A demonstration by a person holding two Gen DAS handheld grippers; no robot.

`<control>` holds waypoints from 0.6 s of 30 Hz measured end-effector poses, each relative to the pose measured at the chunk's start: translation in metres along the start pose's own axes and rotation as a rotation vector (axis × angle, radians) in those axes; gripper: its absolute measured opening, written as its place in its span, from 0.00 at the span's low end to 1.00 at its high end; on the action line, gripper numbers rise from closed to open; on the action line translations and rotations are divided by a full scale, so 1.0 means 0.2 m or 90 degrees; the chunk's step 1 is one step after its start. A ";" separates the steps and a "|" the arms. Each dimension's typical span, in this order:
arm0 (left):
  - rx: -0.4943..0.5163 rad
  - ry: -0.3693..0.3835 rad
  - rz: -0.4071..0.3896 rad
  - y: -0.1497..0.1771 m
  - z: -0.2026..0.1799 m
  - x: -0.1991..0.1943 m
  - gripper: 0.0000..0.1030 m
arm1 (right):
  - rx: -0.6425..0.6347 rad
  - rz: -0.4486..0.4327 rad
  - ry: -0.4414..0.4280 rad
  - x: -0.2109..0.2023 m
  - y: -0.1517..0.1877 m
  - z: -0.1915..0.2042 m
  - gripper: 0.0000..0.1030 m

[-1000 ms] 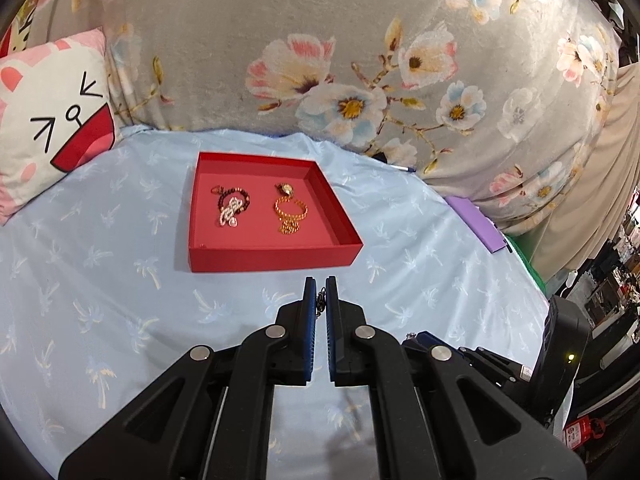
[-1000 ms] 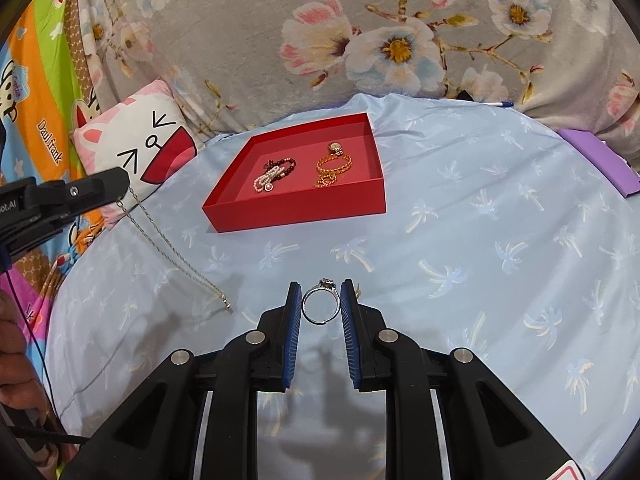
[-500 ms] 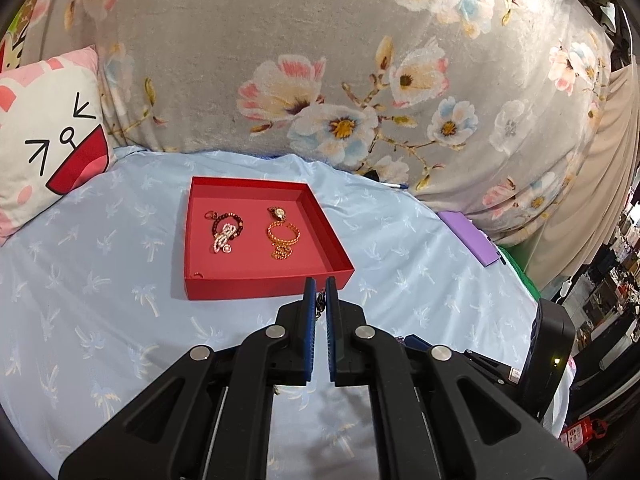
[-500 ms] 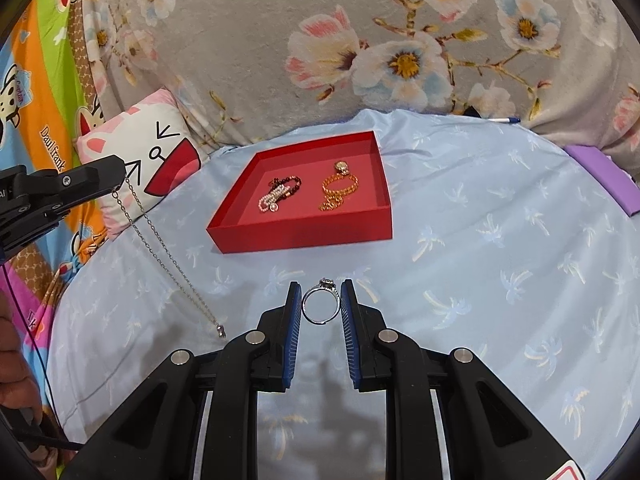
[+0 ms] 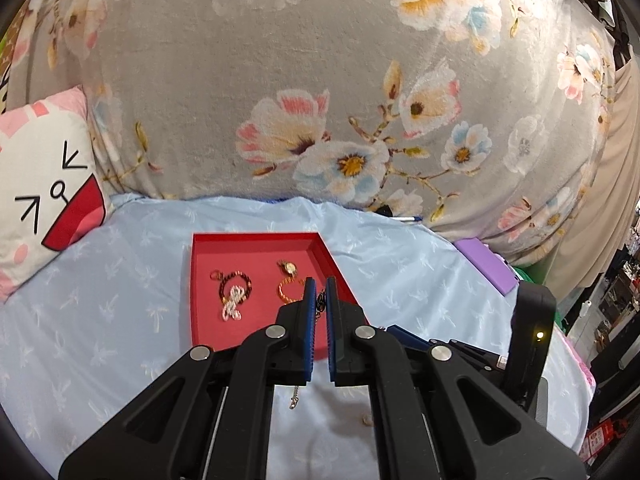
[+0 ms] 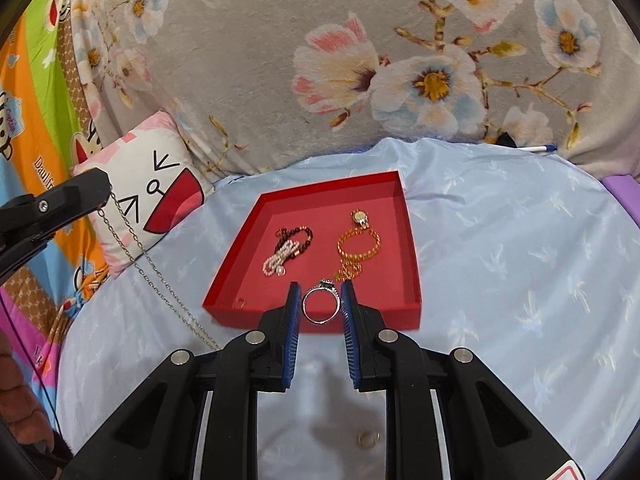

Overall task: Organize jewelry
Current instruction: 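Carry ring and pendant over the red box and open both grippers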

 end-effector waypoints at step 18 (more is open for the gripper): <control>-0.002 -0.036 0.011 -0.20 0.15 0.43 0.04 | 0.028 0.067 -0.008 0.55 -0.14 -0.13 0.19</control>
Point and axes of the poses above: each gripper's, at about its wrist camera, not at the fingertips, and x roughly the way its jaws point, z to its left, y to its underside, the point moved 4 cm from there along x, roughly the way its jaws point, and after that the axes turned 2 degrees about z, right-handed, at the moved point
